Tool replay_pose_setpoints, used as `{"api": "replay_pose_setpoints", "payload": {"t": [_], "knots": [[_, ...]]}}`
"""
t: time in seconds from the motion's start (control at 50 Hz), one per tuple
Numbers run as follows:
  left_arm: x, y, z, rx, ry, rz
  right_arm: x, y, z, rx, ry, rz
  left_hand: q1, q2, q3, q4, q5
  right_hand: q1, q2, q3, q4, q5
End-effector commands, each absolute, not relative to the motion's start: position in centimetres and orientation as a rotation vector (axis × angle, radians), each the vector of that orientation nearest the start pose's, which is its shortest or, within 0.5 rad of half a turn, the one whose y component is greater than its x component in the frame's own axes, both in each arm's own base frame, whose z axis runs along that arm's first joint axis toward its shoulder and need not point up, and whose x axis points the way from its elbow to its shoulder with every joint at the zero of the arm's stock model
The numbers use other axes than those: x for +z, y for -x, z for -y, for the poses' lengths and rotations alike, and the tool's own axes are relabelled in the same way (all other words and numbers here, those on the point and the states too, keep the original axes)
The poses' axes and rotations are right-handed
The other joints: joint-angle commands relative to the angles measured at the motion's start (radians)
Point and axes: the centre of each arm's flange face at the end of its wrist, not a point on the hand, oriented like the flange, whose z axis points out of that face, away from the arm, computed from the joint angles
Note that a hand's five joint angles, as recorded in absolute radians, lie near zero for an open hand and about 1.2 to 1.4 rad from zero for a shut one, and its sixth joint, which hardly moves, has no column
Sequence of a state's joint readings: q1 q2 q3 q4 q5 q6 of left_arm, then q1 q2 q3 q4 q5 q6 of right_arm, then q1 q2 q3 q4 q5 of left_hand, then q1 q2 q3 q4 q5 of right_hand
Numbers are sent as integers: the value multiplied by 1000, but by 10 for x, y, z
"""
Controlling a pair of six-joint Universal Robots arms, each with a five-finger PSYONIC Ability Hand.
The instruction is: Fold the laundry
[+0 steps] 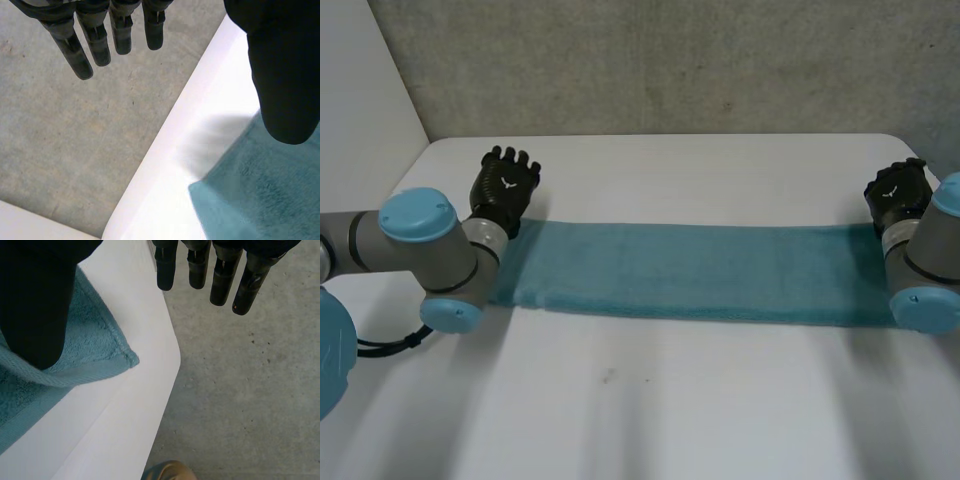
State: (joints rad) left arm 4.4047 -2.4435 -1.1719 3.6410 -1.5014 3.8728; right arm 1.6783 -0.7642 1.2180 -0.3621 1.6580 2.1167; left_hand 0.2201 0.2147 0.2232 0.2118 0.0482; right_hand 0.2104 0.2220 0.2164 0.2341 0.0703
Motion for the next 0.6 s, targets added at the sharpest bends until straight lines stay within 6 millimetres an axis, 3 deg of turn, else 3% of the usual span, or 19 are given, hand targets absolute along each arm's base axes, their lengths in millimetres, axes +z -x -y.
{"api": "replay_pose_setpoints", "payload": {"t": [0.02, 0.14, 0.22, 0.24, 0.32, 0.42, 0.6], "knots": [[141, 279, 393, -2065, -1094, -1681, 175, -164, 433, 1706, -805, 1723, -42, -36, -45, -34, -44, -36, -48, -42, -60, -70], [153, 277, 386, -2072, -1081, -1673, 216, -162, 423, 1905, -643, 1782, -39, -33, -42, -31, -41, -36, -48, -42, -60, -70], [168, 273, 378, -2083, -1067, -1666, 227, -142, 423, 1922, -595, 1800, -39, -33, -42, -31, -41, -36, -48, -42, -60, -70], [168, 273, 378, -2083, -1067, -1666, 231, -128, 424, 1911, -577, 1804, -39, -33, -42, -31, -41, -36, -48, -42, -60, -70], [182, 267, 365, -2090, -1059, -1669, 231, -94, 429, 1847, -524, 1834, -42, -36, -45, -34, -44, -36, -48, -42, -60, -70], [187, 260, 353, -2091, -1046, -1700, 230, -66, 432, 1782, -495, 1867, -42, -36, -45, -34, -44, -36, -48, -42, -60, -70], [187, 255, 342, -2102, -1022, -1767, 226, -53, 432, 1734, -463, 1908, -42, -36, -45, -34, -44, -36, -48, -42, -60, -70]]}}
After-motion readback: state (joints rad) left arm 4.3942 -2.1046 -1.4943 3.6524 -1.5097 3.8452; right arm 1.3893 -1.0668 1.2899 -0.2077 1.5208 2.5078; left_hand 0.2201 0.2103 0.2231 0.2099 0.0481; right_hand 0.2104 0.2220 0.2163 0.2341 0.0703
